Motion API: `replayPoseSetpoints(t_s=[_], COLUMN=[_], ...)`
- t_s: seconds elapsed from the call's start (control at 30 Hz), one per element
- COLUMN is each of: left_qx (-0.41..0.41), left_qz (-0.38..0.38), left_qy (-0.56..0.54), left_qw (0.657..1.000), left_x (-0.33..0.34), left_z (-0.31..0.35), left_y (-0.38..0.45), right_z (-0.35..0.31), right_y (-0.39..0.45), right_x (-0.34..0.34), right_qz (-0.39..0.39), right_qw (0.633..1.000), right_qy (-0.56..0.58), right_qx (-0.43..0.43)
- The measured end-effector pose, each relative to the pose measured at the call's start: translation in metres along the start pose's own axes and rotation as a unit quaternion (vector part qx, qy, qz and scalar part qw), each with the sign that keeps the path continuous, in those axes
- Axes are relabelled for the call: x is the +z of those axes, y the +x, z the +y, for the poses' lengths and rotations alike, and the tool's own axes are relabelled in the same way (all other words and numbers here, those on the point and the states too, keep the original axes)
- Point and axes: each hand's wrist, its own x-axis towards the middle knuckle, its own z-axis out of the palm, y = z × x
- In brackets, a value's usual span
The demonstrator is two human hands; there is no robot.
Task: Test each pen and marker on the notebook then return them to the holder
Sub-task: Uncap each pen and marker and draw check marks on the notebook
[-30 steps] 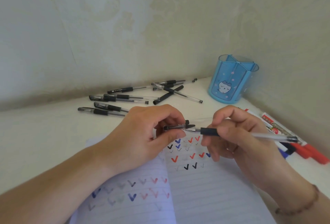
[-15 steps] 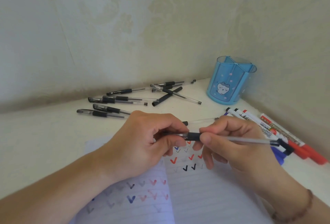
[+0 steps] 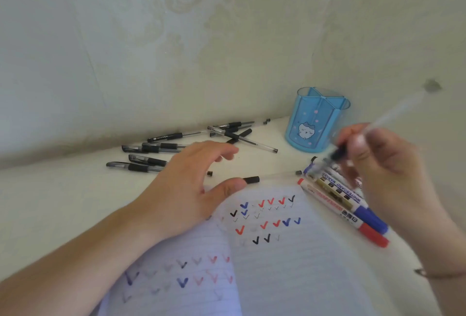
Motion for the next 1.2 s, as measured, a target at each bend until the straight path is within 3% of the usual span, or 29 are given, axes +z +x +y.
replayPoseSetpoints(t_s=[0.07, 0.13, 0.2, 0.33, 0.4, 0.47, 0.57, 0.63, 0.7, 0.8, 0.87, 0.93, 1.0, 1.07, 1.13, 1.2], left_qx=[-0.011, -0.016, -0.026, -0.026, -0.016, -0.013, -0.014, -0.017, -0.019, -0.022, -0.038, -0.053, -0.051, -0.046, -0.037, -0.027], left_qz=[0.010, 0.015, 0.015, -0.001, 0.001, 0.004, 0.002, 0.001, -0.001, -0.002, 0.000, 0.001, 0.003, 0.003, 0.007, 0.016], left_qy=[0.060, 0.089, 0.101, 0.106, 0.109, 0.109, 0.101, 0.098, 0.096, 0.099, 0.093, 0.079, 0.080, 0.090, 0.101, 0.106], left_qw=[0.998, 0.996, 0.994, 0.994, 0.994, 0.994, 0.995, 0.995, 0.995, 0.995, 0.995, 0.996, 0.995, 0.995, 0.994, 0.994], left_x=[0.003, 0.007, 0.008, 0.009, 0.010, 0.010, 0.009, 0.008, 0.008, 0.008, 0.007, 0.006, 0.006, 0.006, 0.006, 0.006], left_z=[-0.010, -0.015, -0.017, -0.017, -0.017, -0.016, -0.015, -0.014, -0.013, -0.011, -0.010, -0.010, -0.011, -0.011, -0.013, -0.013], left_y=[0.000, 0.001, 0.002, 0.002, 0.002, 0.002, 0.002, 0.002, 0.002, 0.001, 0.000, 0.000, 0.000, 0.001, 0.001, 0.001], right_z=[0.006, 0.015, 0.029, 0.046, 0.045, 0.040, 0.042, 0.055, 0.059, 0.053, 0.045, 0.028, 0.011, -0.001, -0.005, -0.007], right_y=[0.009, 0.013, 0.017, 0.021, 0.021, 0.018, 0.010, 0.009, 0.009, 0.008, 0.010, 0.011, 0.009, 0.004, 0.002, 0.000], right_x=[-0.019, -0.032, -0.040, -0.043, -0.035, -0.012, 0.030, 0.039, 0.041, 0.044, 0.040, 0.027, 0.009, -0.008, -0.015, -0.008], right_qz=[0.025, -0.015, -0.049, -0.040, 0.000, 0.026, -0.046, -0.083, -0.072, -0.034, -0.001, 0.033, 0.027, -0.015, -0.039, -0.047], right_qw=[0.966, 0.903, 0.862, 0.839, 0.850, 0.875, 0.857, 0.844, 0.863, 0.862, 0.885, 0.946, 0.996, 0.991, 0.984, 0.990], right_qy=[-0.253, -0.403, -0.458, -0.485, -0.488, -0.476, -0.504, -0.518, -0.494, -0.489, -0.447, -0.316, -0.083, 0.099, 0.149, 0.102], right_qx=[0.046, 0.148, 0.211, 0.245, 0.197, 0.084, -0.095, -0.109, -0.081, -0.128, -0.132, -0.068, 0.023, 0.090, 0.092, 0.091])
